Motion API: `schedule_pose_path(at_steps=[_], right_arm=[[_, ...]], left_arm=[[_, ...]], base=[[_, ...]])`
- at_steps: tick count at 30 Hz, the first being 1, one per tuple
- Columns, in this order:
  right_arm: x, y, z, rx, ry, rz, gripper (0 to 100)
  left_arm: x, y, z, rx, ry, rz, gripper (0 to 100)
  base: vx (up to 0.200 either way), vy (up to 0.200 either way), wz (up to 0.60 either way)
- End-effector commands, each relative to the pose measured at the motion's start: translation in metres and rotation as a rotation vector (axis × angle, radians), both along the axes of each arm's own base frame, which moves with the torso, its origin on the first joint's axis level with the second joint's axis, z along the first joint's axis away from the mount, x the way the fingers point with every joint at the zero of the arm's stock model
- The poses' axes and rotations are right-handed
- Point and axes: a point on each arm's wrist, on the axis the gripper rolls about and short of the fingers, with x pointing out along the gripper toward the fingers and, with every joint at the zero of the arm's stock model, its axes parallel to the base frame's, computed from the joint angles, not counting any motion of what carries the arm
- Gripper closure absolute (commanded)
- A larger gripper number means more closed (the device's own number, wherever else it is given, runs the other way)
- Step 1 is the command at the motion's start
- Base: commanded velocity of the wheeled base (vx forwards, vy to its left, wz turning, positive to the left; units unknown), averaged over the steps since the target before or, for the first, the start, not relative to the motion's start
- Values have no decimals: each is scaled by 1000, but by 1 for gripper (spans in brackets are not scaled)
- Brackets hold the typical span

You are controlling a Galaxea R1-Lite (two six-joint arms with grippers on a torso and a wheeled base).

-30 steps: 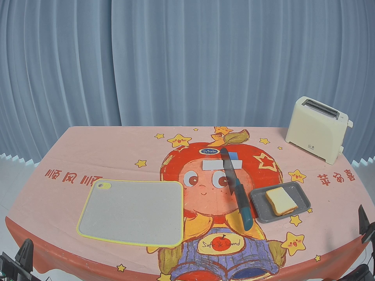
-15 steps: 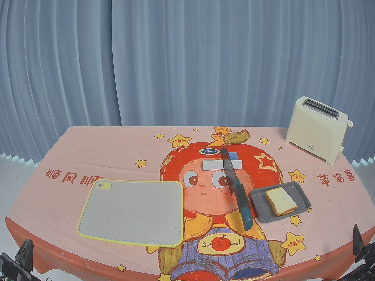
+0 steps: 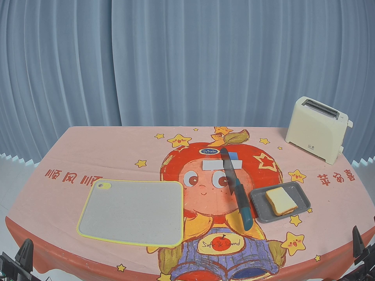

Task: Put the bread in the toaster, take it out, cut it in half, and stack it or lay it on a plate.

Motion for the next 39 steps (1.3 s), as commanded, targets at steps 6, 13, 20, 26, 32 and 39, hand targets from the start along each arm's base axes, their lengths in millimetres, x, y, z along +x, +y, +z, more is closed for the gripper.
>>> schedule_pose_path(at_steps=[6,13,20,26,32,39], right_arm=[[0,-1,0,25,-6,-42,0],[1,-1,-7,33,19,-61,0],[2,-1,-7,27,23,-56,0],[2,0,-7,23,23,13,0],[1,-1,-7,10,13,83,0],[-4,-1,-9,3,-54,127,0]], left_arm=[[1,0,-5,0,9,0,100],[1,0,-5,0,9,0,100],[1,0,-5,0,10,0,100],[1,0,-5,0,9,0,100],[1,0,-5,0,10,0,100],[1,0,-5,0,9,0,100]], base=[[0,0,0],[0,0,0],[0,0,0],[0,0,0],[0,0,0],[0,0,0]])
